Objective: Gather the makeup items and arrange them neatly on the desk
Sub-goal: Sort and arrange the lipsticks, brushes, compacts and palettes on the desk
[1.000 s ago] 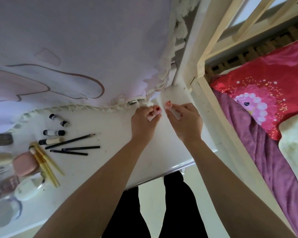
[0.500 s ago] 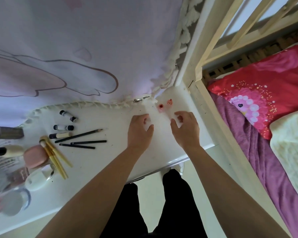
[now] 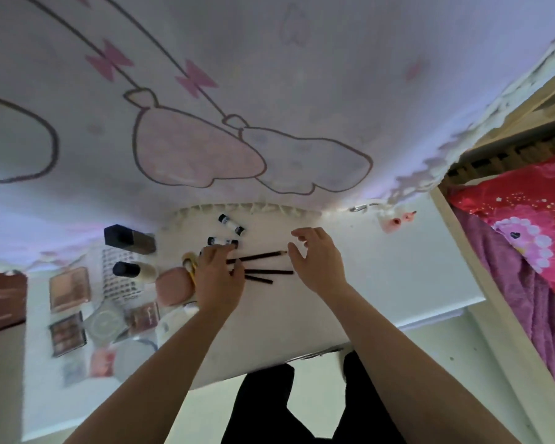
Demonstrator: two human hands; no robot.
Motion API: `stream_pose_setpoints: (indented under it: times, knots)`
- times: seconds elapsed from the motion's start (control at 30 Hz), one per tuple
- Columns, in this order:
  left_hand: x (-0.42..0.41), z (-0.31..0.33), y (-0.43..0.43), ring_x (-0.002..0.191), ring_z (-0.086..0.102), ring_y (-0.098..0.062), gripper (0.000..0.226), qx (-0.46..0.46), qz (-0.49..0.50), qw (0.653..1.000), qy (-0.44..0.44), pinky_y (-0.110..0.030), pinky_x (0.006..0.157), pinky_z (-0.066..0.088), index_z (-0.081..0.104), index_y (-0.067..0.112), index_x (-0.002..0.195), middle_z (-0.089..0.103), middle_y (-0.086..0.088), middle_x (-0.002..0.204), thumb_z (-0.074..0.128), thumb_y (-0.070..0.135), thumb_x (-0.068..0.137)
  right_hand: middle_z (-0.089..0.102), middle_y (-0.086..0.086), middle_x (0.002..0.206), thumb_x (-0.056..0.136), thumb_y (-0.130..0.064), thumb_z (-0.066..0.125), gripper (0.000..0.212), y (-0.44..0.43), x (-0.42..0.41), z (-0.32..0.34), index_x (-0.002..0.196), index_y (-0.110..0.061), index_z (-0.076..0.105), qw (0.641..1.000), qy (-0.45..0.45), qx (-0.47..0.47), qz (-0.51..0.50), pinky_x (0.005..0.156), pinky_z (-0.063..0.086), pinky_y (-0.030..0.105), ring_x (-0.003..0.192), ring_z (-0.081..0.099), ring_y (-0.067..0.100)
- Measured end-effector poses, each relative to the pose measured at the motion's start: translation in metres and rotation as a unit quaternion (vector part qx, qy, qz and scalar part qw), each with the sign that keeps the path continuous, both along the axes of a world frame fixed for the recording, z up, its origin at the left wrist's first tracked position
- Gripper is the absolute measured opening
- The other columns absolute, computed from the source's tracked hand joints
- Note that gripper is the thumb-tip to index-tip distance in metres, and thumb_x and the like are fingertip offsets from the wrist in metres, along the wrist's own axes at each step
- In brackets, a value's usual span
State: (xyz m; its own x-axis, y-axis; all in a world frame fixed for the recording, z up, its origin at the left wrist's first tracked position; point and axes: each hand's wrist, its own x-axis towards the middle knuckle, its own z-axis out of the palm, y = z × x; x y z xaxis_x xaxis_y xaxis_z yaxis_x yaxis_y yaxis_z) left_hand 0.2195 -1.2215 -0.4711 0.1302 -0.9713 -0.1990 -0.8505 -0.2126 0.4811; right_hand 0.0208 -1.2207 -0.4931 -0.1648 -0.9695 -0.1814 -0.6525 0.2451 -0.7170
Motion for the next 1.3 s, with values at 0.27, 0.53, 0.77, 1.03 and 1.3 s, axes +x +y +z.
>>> stream_pose_setpoints:
  times: [0.27, 0.53, 0.77, 1.03, 1.3]
  knots:
    - [0.054, 0.002, -0.016, 0.114, 0.057, -0.018, 0.038, 0.031, -0.026, 0.997, -0.069, -0.026, 0.081, 0.041, 0.056, 0.025, 0.134, 0.051, 0.005, 0.137, 0.053, 0.031, 0.096, 0.053, 0.005, 0.13, 0.097, -0.045, 0.051, 0.046, -0.064, 0.094, 0.001, 0.135, -0.019, 0.054, 0.99, 0.064, 0.082, 0.099, 0.092, 0.05, 0.039, 0.117, 0.054, 0.026]
    - [0.06, 0.005, -0.018, 0.121, 0.054, -0.018, 0.038, 0.051, -0.013, 0.999, -0.01, -0.029, 0.093, 0.042, 0.055, 0.023, 0.134, 0.051, 0.004, 0.138, 0.053, 0.029, 0.097, 0.056, 0.007, 0.118, 0.101, -0.035, 0.05, 0.033, -0.067, 0.099, 0.0, 0.125, -0.016, 0.061, 0.989, 0.071, 0.11, 0.072, 0.086, 0.05, 0.039, 0.106, 0.056, 0.026]
    - [0.026, 0.047, -0.032, 0.098, 0.061, -0.021, 0.036, 0.051, 0.053, 0.981, 0.18, -0.03, 0.079, 0.04, 0.053, 0.021, 0.126, 0.062, 0.002, 0.101, 0.032, 0.04, 0.104, 0.067, -0.005, 0.108, 0.098, -0.037, 0.057, 0.03, -0.028, 0.059, 0.06, 0.123, -0.023, 0.061, 0.983, -0.132, 0.121, 0.037, 0.087, 0.045, 0.023, 0.097, 0.061, 0.013]
    - [-0.038, 0.115, -0.016, 0.059, 0.049, -0.009, 0.033, -0.031, -0.041, 0.972, 0.23, -0.022, 0.056, 0.036, 0.054, 0.011, 0.08, 0.055, 0.001, 0.067, 0.043, 0.032, 0.103, 0.061, -0.003, 0.077, 0.101, -0.034, 0.05, 0.02, 0.01, 0.019, 0.139, 0.099, -0.019, 0.064, 0.94, -0.324, 0.094, -0.058, 0.068, 0.042, 0.025, 0.069, 0.056, 0.01]
    - [-0.096, 0.158, 0.007, 0.047, 0.033, -0.008, 0.04, -0.081, -0.036, 0.959, 0.269, -0.021, 0.046, 0.025, 0.041, 0.013, 0.062, 0.039, 0.004, 0.052, 0.046, 0.022, 0.1, 0.052, 0.001, 0.075, 0.106, -0.026, 0.037, 0.02, 0.035, -0.009, 0.184, 0.112, -0.015, 0.052, 0.925, -0.354, 0.002, -0.137, 0.05, 0.039, 0.017, 0.055, 0.045, 0.006]
